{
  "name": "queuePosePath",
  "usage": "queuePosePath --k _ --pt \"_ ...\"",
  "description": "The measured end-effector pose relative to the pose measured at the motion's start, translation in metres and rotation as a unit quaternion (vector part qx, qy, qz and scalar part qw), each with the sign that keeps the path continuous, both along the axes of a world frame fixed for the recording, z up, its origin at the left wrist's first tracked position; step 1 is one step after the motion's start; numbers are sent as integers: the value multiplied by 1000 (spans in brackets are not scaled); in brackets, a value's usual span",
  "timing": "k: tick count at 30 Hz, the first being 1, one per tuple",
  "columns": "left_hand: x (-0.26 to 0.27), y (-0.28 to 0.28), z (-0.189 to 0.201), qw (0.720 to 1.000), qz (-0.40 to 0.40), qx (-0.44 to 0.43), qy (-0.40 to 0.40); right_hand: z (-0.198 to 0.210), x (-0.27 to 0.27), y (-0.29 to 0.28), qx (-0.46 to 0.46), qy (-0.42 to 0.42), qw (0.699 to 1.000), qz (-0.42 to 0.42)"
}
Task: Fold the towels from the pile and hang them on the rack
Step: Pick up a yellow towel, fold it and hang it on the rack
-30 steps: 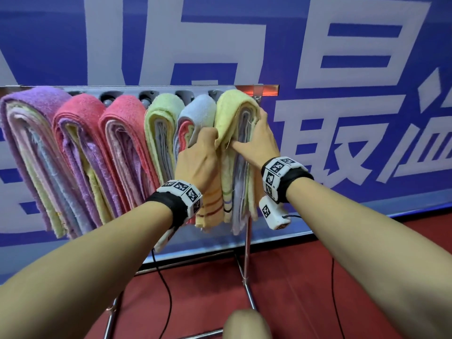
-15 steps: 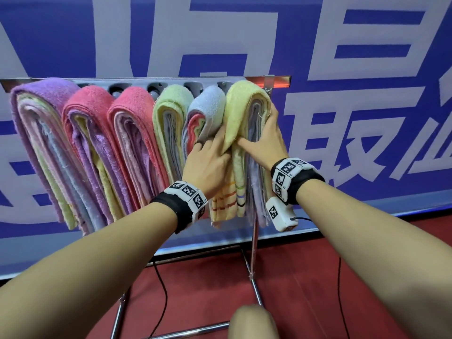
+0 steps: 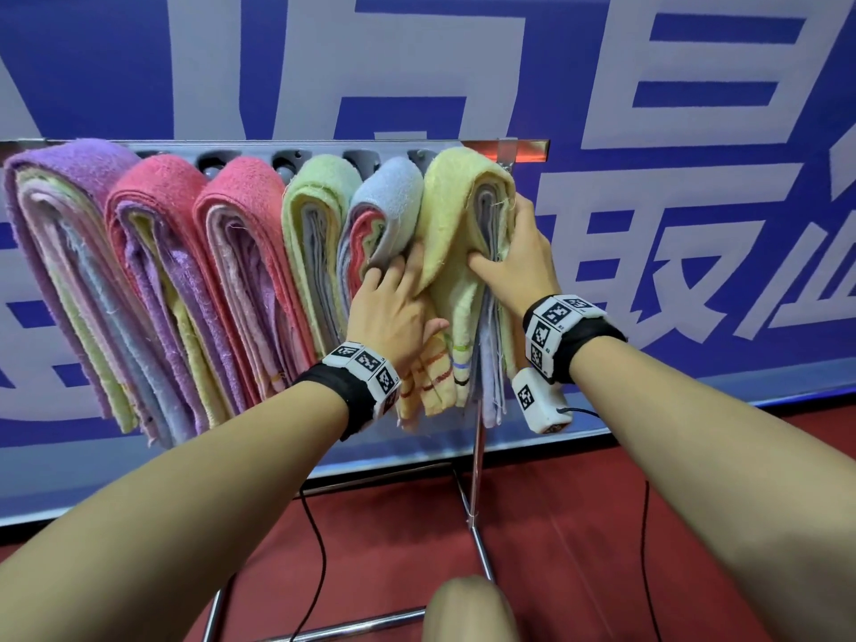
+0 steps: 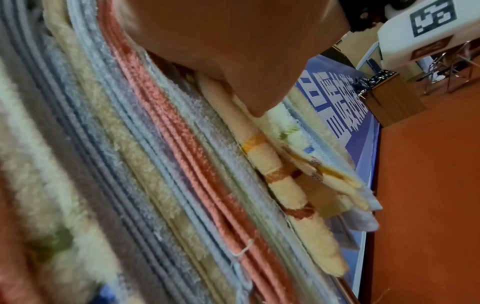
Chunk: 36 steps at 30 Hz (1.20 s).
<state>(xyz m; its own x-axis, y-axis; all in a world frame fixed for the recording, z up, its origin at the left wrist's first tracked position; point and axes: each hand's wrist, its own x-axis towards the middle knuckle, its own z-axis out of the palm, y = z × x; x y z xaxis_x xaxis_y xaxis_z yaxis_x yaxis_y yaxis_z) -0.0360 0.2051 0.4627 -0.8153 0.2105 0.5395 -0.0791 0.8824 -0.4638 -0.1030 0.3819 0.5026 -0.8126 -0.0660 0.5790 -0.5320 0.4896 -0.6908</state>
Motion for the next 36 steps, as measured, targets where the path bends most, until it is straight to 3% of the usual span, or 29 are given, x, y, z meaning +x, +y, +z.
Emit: queuePosePath --k 4,8,11,16,21,24,32,34,36 --pt "-3 -1 4 999 31 9 3 4 2 0 22 24 998 -46" --pt "-8 29 6 994 37 96 -23 7 7 0 50 29 996 -72" --pt "-6 52 9 985 22 165 -44 -1 11 -7 33 -1 999 -42" --pt "-3 16 3 997 14 48 -53 -17 16 -12 28 -46 998 -22" --pt "11 2 -4 999 20 -20 -43 -21 15 -12 34 -33 997 -53" --pt "18 4 -8 999 -12 -28 -35 -30 22 -16 25 -41 999 -15" --pt "1 9 -16 992 77 -64 -82 -35 23 -16 -54 -44 997 -33" --pt "1 13 -16 994 54 -36 -83 -36 22 -7 -36 -41 998 -36" --pt "8 17 -17 998 -34 28 -46 -44 22 -2 -24 -45 999 -8"
